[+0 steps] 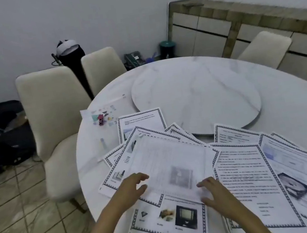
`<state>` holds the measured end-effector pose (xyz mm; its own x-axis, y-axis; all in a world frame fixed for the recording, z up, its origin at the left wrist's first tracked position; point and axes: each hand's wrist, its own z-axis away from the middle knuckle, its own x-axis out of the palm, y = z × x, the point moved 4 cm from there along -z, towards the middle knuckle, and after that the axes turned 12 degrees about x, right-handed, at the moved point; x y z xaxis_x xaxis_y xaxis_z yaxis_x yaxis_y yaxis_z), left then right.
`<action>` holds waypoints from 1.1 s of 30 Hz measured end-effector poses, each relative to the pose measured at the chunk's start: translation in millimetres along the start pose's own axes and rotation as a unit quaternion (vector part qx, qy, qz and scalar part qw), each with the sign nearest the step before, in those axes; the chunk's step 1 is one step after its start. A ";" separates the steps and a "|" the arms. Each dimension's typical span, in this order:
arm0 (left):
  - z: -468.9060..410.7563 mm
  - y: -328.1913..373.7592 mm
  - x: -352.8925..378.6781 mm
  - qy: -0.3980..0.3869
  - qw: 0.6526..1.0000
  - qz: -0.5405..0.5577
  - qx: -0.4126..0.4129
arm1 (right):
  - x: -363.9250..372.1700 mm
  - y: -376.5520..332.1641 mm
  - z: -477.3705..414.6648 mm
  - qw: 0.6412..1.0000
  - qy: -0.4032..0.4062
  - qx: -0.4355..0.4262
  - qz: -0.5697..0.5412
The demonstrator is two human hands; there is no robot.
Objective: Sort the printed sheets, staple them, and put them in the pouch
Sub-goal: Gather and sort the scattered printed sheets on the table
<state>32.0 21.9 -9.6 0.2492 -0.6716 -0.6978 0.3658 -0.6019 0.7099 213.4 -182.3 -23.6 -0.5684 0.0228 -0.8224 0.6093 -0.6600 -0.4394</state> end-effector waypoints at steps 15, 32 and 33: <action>-24.1 -13.2 47.9 -0.129 0.951 -0.143 0.242 | 28.9 -35.6 2.4 0.974 0.191 -0.065 0.105; -67.2 15.8 -104.4 0.089 0.971 0.112 0.190 | -97.9 -136.3 -6.9 0.802 0.562 0.030 -0.201; -69.4 12.9 -113.0 0.098 0.964 0.185 0.162 | -94.8 -128.7 -10.7 0.793 0.558 0.062 -0.237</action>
<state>70.8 120.1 71.7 0.4851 -0.7909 -0.3730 -0.0728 -0.4616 0.8841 194.8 -91.5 107.1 0.1674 0.8951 -0.4133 0.3754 -0.4455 -0.8128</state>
